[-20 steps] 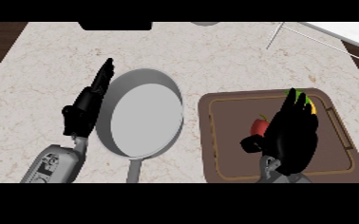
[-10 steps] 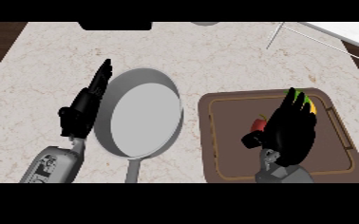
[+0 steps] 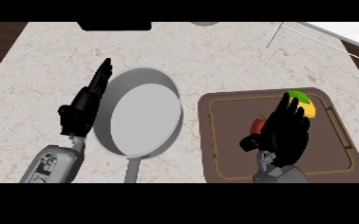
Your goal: Pick the bell pepper from the tray and place it in the tiered shelf
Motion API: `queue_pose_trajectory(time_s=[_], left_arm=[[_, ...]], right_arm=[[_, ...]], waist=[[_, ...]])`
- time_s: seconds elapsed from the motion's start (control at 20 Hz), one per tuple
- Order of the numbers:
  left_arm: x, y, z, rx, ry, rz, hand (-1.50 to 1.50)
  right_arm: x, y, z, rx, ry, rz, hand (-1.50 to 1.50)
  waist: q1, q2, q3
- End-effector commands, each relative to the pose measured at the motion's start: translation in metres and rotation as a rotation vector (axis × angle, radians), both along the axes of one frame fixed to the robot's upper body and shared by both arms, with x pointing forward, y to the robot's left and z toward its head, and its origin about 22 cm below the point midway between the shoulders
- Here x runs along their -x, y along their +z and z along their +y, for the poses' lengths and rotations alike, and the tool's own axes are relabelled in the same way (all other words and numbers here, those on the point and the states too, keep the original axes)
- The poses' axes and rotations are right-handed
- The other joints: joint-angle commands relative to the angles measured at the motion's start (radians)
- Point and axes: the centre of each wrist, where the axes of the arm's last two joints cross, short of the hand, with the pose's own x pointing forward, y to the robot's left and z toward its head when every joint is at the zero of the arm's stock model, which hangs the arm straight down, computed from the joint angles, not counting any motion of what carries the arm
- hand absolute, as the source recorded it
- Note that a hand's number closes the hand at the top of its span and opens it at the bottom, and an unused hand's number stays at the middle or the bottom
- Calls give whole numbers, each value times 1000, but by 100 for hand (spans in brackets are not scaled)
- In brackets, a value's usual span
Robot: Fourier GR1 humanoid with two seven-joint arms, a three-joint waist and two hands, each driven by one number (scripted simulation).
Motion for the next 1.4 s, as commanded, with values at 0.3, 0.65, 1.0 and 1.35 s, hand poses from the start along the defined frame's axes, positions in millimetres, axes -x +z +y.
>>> queue_pose_trajectory(time_s=[0.3, 0.65, 1.0, 1.35], left_arm=[[-5, -16, 10, 14, 5, 59, 0], [3, -11, -14, 7, 9, 54, 0], [-1, -2, -16, -3, -45, 44, 0], [-4, -7, -22, 8, -34, 43, 0]], right_arm=[[5, -28, 7, 35, -98, 133, 150], [-1, 1, 6, 56, -86, 43, 150], [-111, 34, 10, -234, 133, -7, 150], [-133, 76, 36, -336, 136, -402, 150]], waist=[[-4, 9, -8], [-2, 6, -8], [62, 27, -5], [48, 20, -6]])
